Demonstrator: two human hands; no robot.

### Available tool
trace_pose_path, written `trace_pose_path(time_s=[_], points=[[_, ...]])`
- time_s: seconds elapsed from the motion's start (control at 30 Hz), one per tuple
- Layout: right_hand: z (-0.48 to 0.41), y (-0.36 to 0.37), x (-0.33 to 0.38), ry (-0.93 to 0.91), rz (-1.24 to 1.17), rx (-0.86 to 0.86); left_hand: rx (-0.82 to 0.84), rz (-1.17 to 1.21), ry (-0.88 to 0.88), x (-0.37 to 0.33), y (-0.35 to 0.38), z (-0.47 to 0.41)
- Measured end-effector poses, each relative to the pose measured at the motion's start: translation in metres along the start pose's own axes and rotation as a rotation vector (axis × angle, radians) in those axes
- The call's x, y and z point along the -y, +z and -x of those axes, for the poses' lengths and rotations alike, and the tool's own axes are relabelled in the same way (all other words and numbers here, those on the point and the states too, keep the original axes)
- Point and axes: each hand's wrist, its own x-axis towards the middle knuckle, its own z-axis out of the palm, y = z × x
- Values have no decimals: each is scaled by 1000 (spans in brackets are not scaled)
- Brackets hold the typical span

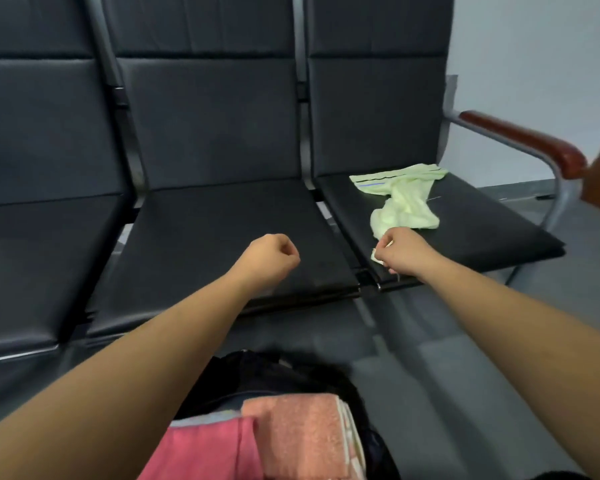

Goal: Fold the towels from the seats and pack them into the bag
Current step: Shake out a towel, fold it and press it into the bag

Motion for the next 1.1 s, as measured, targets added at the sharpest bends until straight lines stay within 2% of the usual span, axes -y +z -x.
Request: trace_pose_path(time_s=[0.2, 0.37, 0.47, 0.57, 0.63, 0.73, 0.83, 0.93, 1.1], points=[[-52, -26, -51, 48, 51, -137, 69, -25, 67, -44, 76, -66], [-90, -12, -78, 36, -5, -84, 70, 6, 15, -66, 132, -115], [-99, 3, -90, -4, -2, -85, 125, -138, 20, -64, 160, -133], [-96, 9, -89, -46, -17, -76, 82, -71, 44, -59, 173, -133], [-89, 3, -85, -65, -117, -22, 61, 67, 33, -57, 169, -127], [-66, -12, -70, -20, -368, -42, 62, 481, -68, -57, 143, -110], [-35, -24, -43, -104, -420, -82, 37, 748, -70, -66, 105, -84], [0, -40, -6, -221, -445, -132, 22, 854, 1, -86, 59, -53], [57, -69, 62, -330, -422, -101, -98, 814, 131, -107, -20, 4]])
